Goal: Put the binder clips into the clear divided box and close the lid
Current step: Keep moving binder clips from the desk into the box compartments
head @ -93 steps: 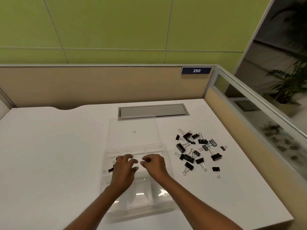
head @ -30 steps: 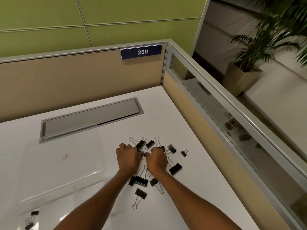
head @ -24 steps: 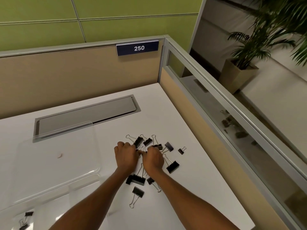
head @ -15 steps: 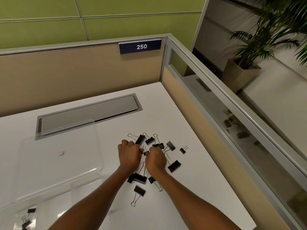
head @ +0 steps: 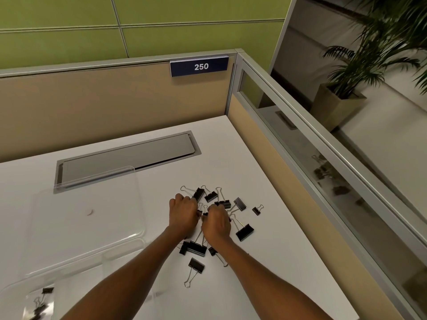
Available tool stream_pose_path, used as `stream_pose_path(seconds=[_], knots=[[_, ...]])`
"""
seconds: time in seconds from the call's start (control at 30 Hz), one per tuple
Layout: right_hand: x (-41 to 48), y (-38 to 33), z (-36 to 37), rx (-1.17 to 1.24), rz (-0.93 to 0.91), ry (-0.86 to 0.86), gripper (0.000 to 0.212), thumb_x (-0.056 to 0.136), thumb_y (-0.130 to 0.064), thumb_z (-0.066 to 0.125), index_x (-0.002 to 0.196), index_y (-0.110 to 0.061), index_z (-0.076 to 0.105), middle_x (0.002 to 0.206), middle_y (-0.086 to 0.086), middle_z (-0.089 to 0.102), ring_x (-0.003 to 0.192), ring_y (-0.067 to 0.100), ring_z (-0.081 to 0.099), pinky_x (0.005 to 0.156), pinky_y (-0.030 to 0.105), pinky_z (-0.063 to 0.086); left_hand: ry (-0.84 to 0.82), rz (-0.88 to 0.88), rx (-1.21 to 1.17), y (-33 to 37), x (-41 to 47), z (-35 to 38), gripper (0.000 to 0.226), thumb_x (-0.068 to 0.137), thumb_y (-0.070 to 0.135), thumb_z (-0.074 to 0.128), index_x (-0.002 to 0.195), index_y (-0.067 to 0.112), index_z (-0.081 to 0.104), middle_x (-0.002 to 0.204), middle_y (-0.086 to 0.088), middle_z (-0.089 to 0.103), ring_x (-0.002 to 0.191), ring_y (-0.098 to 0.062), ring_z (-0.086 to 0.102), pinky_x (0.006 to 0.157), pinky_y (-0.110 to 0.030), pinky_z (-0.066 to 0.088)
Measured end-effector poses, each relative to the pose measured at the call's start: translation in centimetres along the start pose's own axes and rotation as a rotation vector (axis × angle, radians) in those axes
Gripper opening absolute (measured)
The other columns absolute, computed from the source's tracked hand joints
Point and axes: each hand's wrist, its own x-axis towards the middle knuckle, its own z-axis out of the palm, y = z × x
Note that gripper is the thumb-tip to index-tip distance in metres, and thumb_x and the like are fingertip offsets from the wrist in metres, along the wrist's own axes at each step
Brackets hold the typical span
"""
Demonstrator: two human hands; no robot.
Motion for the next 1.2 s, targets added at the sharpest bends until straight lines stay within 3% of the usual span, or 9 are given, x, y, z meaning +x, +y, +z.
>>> stream_pose_path(seconds=[0.17,0.3,0.43,0.53,0.63,0.73,0.93,1.07,1.2], knots=[[0.1,-0.3,0.0,0.013,0.007,0.012,0.032,0.088,-0.017,0.066,0.114,-0.005,0.054,0.115,0.012,0.057,0.106,0.024,0.057,0.079,0.030,0.050,-0.007,0.016,-0.028,0.3,-0.3,0.3,0.009,0.085,0.013,0.049,0.093,0.013,0.053,0.088,-0.007,0.065,0.095,-0.029,0.048,0.077,-0.037,0.032],[0.1,-0.4,0.1,0.020,0.026,0.001,0.039,0.087,-0.017,0.067,0.119,-0.004,0.049,0.114,0.012,0.059,0.103,0.024,0.060,0.077,0.030,0.051,-0.029,-0.001,-0.092,0.3,-0.4,0.3,0.013,0.085,0.010,0.049,0.097,0.012,0.055,0.091,-0.007,0.065,0.100,-0.029,0.046,0.080,-0.037,0.032],[0.3,-0.5,0.0,0.051,0.054,-0.033,0.034,0.086,-0.008,0.064,0.116,-0.004,0.048,0.109,0.012,0.062,0.097,0.024,0.063,0.068,0.029,0.049,-0.004,0.065,-0.046,0.0,-0.5,0.2,0.006,0.085,0.017,0.056,0.090,0.016,0.058,0.086,-0.003,0.064,0.095,-0.026,0.046,0.075,-0.036,0.029],[0.2,-0.3,-0.2,0.072,0.046,-0.041,0.032,0.086,-0.004,0.063,0.116,-0.004,0.049,0.107,0.012,0.063,0.095,0.024,0.064,0.063,0.027,0.044,0.015,0.179,0.061,-0.2,-0.7,-0.3,0.018,0.073,0.029,0.073,0.076,0.017,0.060,0.070,-0.002,0.062,0.079,-0.025,0.050,0.067,-0.035,0.033],[0.1,0.1,-0.1,0.118,0.042,-0.028,0.029,0.087,0.000,0.060,0.114,-0.005,0.051,0.106,0.012,0.064,0.095,0.024,0.063,0.070,0.029,0.051,0.059,0.279,0.160,-0.6,-0.8,-0.4,0.024,0.062,0.026,0.081,0.062,0.017,0.059,0.056,0.000,0.053,0.066,-0.022,0.047,0.057,-0.033,0.030],[0.2,0.3,-0.2,0.160,0.038,-0.016,0.027,0.087,0.001,0.059,0.114,-0.004,0.055,0.112,0.013,0.063,0.102,0.025,0.062,0.081,0.032,0.052,0.088,0.281,0.138,-0.7,-0.8,-0.7,0.028,0.065,0.029,0.079,0.054,0.017,0.057,0.051,0.001,0.049,0.062,-0.021,0.045,0.057,-0.032,0.028],[0.5,0.2,-1.4,0.472,0.168,0.000,0.020,0.085,0.001,0.060,0.102,-0.007,0.068,0.104,0.008,0.068,0.095,0.023,0.066,0.079,0.031,0.056,0.115,0.128,-0.315,-1.2,-1.3,-1.6,0.018,0.085,0.030,0.064,0.078,0.015,0.069,0.078,0.000,0.066,0.081,-0.019,0.051,0.068,-0.033,0.035],[0.1,-0.2,-2.4,0.792,0.289,-0.079,0.015,0.081,0.005,0.061,0.080,-0.008,0.068,0.080,0.013,0.070,0.064,0.021,0.064,0.065,0.037,0.058,0.093,-0.064,-0.739,-1.5,-2.7,-3.4,0.017,0.086,0.025,0.064,0.074,0.013,0.064,0.071,0.003,0.064,0.066,-0.010,0.055,0.062,-0.023,0.041],[-1.2,-1.3,-3.4,1.027,0.286,-0.190,0.009,0.080,0.004,0.068,0.083,-0.004,0.069,0.074,0.011,0.069,0.062,0.019,0.063,0.060,0.027,0.054,0.084,-0.231,-1.024,-2.9,-4.7,-4.7,0.010,0.083,0.018,0.065,0.074,0.013,0.065,0.074,-0.001,0.069,0.073,-0.012,0.064,0.066,-0.026,0.050]])
